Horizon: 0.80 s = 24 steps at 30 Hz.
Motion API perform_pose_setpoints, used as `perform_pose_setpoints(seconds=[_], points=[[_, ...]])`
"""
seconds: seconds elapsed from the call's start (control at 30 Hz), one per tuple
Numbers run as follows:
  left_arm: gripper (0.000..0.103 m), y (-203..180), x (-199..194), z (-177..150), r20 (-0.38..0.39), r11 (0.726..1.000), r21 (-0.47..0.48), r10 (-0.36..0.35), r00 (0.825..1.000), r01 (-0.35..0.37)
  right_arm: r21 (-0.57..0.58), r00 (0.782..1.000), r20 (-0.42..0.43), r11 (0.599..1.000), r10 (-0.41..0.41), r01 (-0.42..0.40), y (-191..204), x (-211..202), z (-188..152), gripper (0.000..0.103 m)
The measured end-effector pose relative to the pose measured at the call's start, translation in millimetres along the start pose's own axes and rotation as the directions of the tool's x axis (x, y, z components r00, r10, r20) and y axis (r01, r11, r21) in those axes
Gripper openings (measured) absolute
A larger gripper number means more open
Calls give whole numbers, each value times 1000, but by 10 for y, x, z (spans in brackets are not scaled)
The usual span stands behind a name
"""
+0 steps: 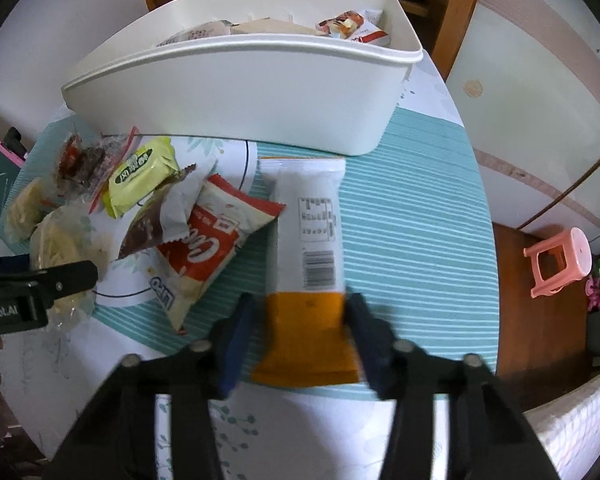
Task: Organize snacks
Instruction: 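Grasp the clear biscuit bag with the left tool while the right tool grasps the orange-and-white bar, then carry both items over the white tray and release them inside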
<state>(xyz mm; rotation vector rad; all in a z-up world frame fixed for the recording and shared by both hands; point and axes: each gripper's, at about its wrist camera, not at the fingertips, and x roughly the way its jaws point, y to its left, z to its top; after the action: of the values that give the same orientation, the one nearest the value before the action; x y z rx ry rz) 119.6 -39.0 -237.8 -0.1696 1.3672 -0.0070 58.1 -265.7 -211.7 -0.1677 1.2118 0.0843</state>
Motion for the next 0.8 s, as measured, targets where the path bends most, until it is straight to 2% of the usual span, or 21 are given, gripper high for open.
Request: perform_pose_setpoints(seconds=[0.1, 0.17, 0.33, 0.4, 0.47, 0.8], points=[[81, -35, -47, -24, 14, 1000, 20, 20, 1000, -21, 5, 1000, -1, 1000, 9, -9, -11, -22, -27, 41], [68, -54, -76, -57, 27, 999, 43, 30, 999, -32, 9, 1000, -2, 1000, 15, -15, -29, -39, -62, 41], [58, -115, -159, -114, 40, 996, 82, 21, 999, -24, 34, 999, 4, 998, 49, -49, -67, -129, -217, 39], [58, -143, -185, -151, 40, 995, 98, 21, 999, -25, 45, 998, 5, 997, 61, -61, -79, -168, -266, 39], [57, -168, -202, -205, 37, 994, 111, 20, 999, -24, 53, 997, 11, 996, 74, -74, -71, -219, -322, 32], [57, -428, -413, -475, 74, 976, 217, 16, 997, -32, 81, 990, 33, 987, 136, -138, -29, -472, -486, 32]])
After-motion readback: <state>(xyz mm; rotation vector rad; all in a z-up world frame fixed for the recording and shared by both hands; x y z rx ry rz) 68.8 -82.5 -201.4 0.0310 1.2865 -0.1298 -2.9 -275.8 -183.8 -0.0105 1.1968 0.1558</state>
